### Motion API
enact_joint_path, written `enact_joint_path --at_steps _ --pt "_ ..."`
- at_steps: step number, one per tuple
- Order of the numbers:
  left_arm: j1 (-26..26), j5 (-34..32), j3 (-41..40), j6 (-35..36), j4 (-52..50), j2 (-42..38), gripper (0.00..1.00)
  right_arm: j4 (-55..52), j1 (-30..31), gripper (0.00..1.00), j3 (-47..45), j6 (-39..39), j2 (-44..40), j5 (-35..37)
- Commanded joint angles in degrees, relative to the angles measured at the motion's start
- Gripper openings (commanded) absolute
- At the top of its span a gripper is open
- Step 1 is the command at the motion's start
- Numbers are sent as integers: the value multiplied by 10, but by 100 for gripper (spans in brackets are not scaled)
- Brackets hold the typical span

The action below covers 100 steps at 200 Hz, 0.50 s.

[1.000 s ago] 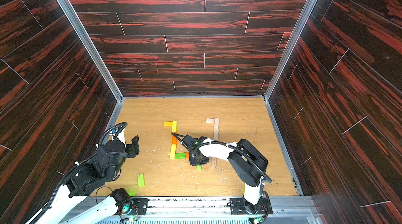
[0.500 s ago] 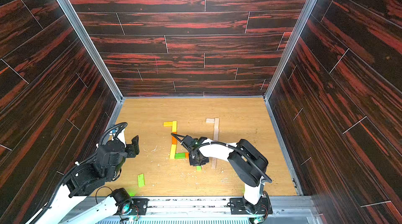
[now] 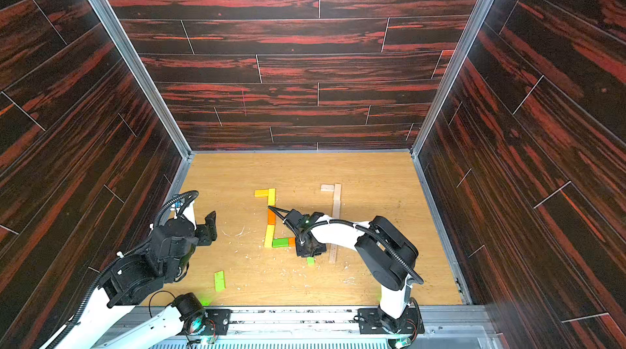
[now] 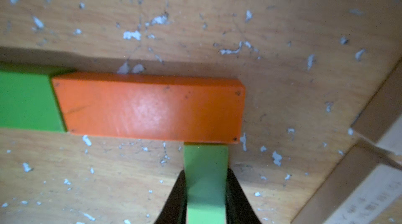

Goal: Assemble a giraffe with building blocks
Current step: Assemble the building block at the center of the board.

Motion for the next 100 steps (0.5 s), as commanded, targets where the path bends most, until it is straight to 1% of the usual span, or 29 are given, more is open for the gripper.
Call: enact_joint_path --at_steps 1,59,100 --pt "3 -8 4 1 -1 0 73 -17 -6 24 -1 -4 2 12" --pt "3 -11 3 2 -6 -7 73 -16 -10 25 -2 -7 3 12" --pt "4 -10 1 2 -2 -5 73 -15 -10 28 3 -8 7 11"
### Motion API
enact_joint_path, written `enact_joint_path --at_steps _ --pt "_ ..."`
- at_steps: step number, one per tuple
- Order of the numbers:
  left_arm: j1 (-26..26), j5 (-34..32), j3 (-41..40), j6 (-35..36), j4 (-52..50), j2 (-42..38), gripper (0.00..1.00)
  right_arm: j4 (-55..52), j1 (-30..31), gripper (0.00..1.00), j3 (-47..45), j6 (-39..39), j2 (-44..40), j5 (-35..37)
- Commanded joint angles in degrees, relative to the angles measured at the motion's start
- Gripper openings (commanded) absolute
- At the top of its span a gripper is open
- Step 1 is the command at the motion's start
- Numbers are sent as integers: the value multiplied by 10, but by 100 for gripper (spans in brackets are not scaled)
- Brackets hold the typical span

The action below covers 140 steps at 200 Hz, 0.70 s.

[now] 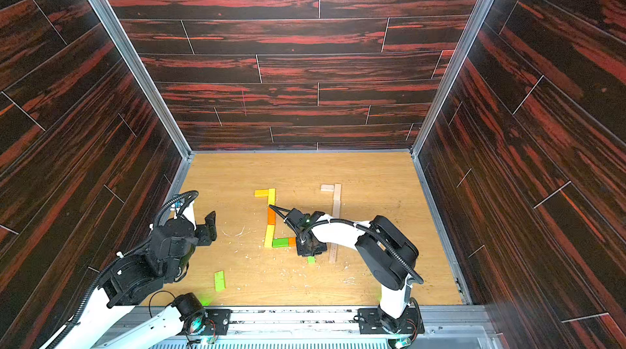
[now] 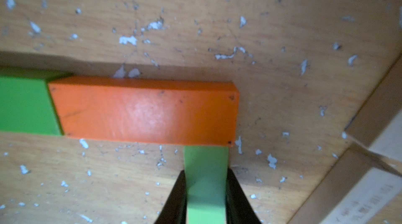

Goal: Assemble a giraffe with building blocks
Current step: Assemble the building block at the center of the board.

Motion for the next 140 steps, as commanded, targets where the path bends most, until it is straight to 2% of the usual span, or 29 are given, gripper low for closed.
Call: enact_joint_path --at_steps 1,98,140 --pt "4 -9 0 2 -2 -4 73 -15 -5 28 3 -2 7 11" --pt "4 -12 -1 4 -5 -7 73 -21 -5 41 15 -5 0 13" --pt "4 -29 2 -4 -20 -4 74 -28 2 52 13 -10 -71 24"
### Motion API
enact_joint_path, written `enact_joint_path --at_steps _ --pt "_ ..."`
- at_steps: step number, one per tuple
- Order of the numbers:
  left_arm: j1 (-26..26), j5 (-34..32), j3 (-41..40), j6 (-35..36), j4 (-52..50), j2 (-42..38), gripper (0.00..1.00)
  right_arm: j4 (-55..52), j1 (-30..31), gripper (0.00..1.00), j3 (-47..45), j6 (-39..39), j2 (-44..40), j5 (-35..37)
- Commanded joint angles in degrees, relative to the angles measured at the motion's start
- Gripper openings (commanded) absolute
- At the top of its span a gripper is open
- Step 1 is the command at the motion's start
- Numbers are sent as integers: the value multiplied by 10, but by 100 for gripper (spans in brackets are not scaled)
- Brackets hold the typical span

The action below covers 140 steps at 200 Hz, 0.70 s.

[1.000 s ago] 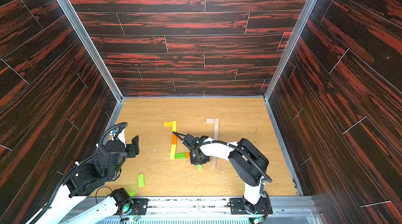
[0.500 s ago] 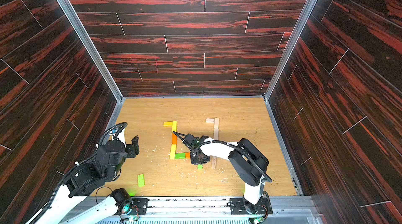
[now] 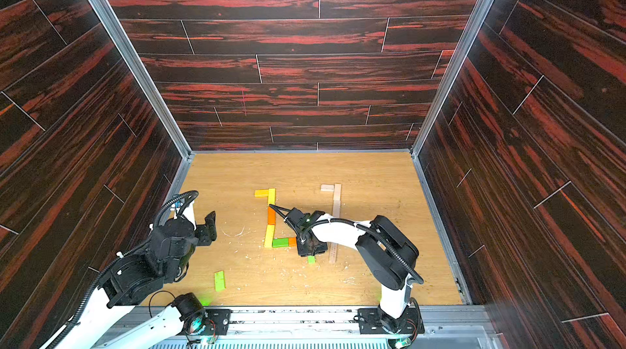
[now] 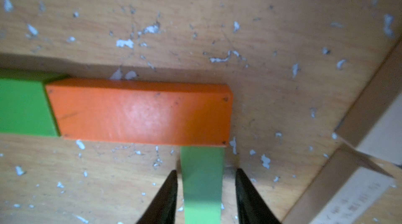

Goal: Assemble a giraffe with building blocks
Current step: Assemble the building block at the center of the board, then pick up the building block from the center of the board.

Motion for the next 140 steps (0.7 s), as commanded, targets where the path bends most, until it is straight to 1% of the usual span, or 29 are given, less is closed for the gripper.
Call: enact_joint_path --at_steps 1,14,30,51,69,89,94,103,108,123,129,140 --pt "4 -25 3 -8 -21 -3 74 -17 4 52 9 -1 -66 14" --pt "4 -40 13 -30 -58 13 74 -10 9 55 2 -4 -101 19" --pt "4 -49 21 -76 -102 35 75 3 16 56 -10 -10 -142 28" --pt "4 -42 19 -162 -168 57 79 19 23 57 -33 -13 -190 44" --pt "5 -22 10 -248 -229 78 81 39 27 57 -61 -15 -230 56" --pt "4 23 1 -323 -267 98 84 70 34 57 -99 -15 -272 70" --pt "4 31 -2 -342 -275 104 89 79 35 57 -109 -16 -281 70" --pt "5 50 -15 -369 -276 108 96 97 38 57 -129 -16 -298 72" --pt "4 62 -25 -383 -275 111 98 105 38 57 -139 -15 -305 74" --pt "4 118 -71 -416 -253 110 98 125 38 57 -167 -15 -319 75" --pt "5 139 -94 -427 -230 107 98 130 38 57 -174 -16 -320 74" --pt "5 159 -138 -453 -180 103 97 136 38 57 -183 -16 -318 72"
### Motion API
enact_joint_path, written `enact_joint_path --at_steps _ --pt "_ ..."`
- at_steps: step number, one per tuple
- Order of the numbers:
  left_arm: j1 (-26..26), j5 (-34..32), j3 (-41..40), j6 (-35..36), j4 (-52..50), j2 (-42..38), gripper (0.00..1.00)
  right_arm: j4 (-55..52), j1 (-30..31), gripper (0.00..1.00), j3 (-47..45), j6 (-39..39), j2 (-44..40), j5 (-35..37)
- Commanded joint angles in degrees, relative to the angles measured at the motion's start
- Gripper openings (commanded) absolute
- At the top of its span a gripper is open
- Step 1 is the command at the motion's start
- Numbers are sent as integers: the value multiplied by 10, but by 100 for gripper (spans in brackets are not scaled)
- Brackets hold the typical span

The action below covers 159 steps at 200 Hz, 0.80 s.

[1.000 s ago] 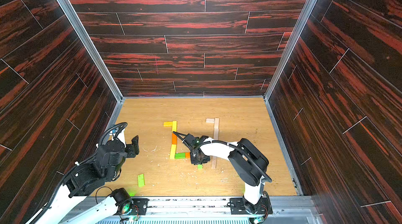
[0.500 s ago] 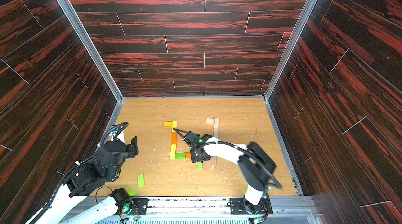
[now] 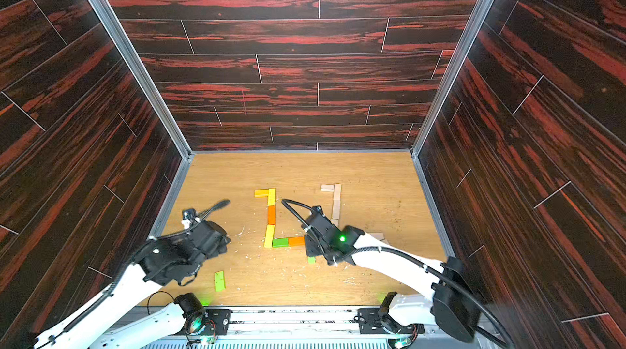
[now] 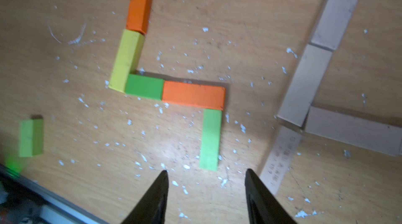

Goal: Assemble a giraffe with building blocks
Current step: Pick up the building block from the center of the board.

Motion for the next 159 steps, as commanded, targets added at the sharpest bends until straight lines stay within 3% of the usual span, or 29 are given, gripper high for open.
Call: enact_joint_path --at_steps 1,28,66,105,159 --pt "2 80 -72 -104 39 -4 97 37 3 57 -21 -1 -14 9" --pt "2 127 -143 -148 100 2 90 50 3 57 -37 -3 -16 2" --pt "2 149 -189 -170 146 21 89 53 3 57 -49 -8 -27 7" --pt "2 177 -240 -200 196 40 71 50 3 57 -50 -7 -28 13" --pt "3 159 -262 -226 153 4 75 49 2 57 -49 -9 -21 14"
